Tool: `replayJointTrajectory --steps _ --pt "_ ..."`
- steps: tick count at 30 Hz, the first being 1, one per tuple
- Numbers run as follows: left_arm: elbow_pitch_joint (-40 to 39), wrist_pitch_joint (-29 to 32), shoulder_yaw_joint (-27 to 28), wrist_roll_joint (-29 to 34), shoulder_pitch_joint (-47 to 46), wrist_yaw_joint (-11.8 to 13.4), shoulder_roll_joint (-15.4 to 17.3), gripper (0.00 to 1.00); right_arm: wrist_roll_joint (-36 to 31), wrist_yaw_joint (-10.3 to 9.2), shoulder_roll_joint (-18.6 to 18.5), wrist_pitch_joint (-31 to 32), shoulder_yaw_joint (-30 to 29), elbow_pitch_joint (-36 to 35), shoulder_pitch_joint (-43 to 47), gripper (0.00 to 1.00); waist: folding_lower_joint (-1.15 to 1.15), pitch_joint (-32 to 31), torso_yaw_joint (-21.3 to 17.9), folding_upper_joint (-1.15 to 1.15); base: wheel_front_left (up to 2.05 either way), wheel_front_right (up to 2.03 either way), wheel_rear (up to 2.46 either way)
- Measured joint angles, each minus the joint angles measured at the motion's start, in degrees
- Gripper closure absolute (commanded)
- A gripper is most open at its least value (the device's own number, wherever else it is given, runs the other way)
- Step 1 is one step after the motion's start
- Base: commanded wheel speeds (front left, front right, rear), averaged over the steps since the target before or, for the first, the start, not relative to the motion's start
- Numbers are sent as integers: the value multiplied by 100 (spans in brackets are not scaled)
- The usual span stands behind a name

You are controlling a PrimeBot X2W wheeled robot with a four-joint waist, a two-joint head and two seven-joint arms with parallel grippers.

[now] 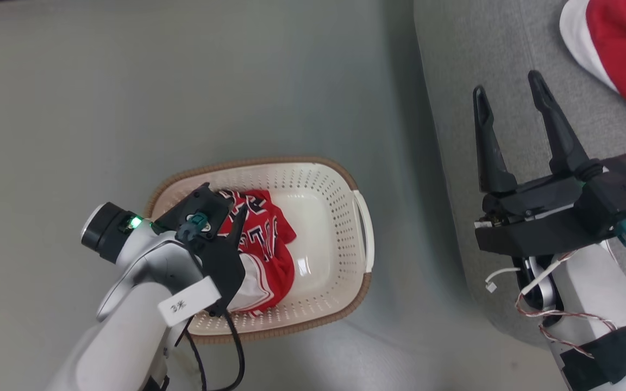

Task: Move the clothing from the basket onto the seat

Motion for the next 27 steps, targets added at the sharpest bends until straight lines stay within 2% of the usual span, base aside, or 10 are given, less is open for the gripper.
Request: replayJointTrajectory --steps 5,13,27 --pt "533 358 -192 112 -196 -188 52 0 0 0 65 -4 -1 5 -169 0 0 333 -150 0 0 0 0" --pt "1069 590 -538 333 -375 -381 115 0 11 0 162 -24 -82 109 -231 0 -1 632 -445 0 0 0 0" --pt "1753 861 -891 533 -461 -485 288 0 12 8 298 -47 -83 48 -294 0 -1 876 -764 -1 0 0 0"
